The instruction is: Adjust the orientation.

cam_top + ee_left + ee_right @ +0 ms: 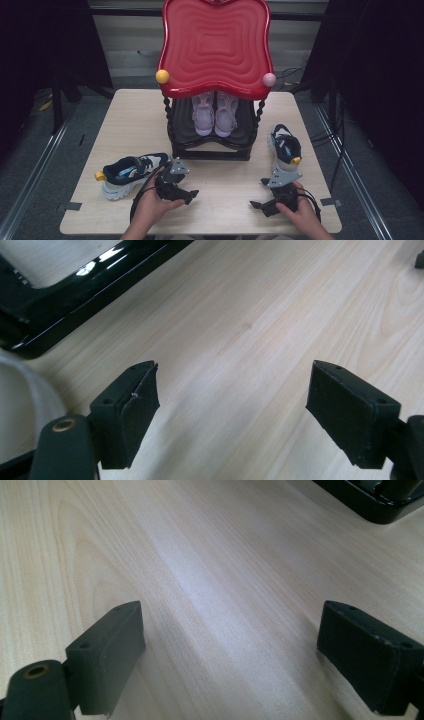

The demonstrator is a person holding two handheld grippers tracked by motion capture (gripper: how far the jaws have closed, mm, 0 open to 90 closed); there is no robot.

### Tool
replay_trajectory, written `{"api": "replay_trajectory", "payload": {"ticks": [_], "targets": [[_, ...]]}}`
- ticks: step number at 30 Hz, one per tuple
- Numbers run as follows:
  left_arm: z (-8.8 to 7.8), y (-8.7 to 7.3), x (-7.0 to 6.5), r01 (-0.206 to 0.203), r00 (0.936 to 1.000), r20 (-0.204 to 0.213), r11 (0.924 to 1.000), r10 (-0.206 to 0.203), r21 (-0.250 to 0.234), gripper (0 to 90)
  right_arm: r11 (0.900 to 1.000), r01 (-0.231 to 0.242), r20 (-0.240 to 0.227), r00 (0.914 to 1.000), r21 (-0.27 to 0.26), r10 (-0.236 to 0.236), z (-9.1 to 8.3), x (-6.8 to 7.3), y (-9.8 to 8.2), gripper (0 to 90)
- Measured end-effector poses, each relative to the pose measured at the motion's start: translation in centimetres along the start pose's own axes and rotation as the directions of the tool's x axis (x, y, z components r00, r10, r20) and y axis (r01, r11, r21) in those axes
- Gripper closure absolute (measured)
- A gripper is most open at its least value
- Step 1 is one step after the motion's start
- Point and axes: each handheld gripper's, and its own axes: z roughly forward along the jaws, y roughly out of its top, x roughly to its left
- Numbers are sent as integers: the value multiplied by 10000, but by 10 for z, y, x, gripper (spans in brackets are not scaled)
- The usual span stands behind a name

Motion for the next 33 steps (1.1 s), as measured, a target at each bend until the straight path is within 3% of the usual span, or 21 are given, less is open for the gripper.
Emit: {"api": "replay_trajectory", "payload": {"ticks": [5, 15, 33], "targets": [[-13, 0, 7, 70, 10000, -69, 9999, -70, 142, 210, 10000, 0, -2, 10000, 0, 0, 0, 0, 0, 108], [-29, 4, 17, -229, 9996, -167, 9986, 237, 475, 231, 10000, -1, -5, 10000, 0, 1, 0, 0, 0, 108], [-60, 9, 44, 237, 9968, -769, 9990, -207, 385, 232, 10000, -17, -4, 10000, 2, 17, 0, 0, 0, 108]]}}
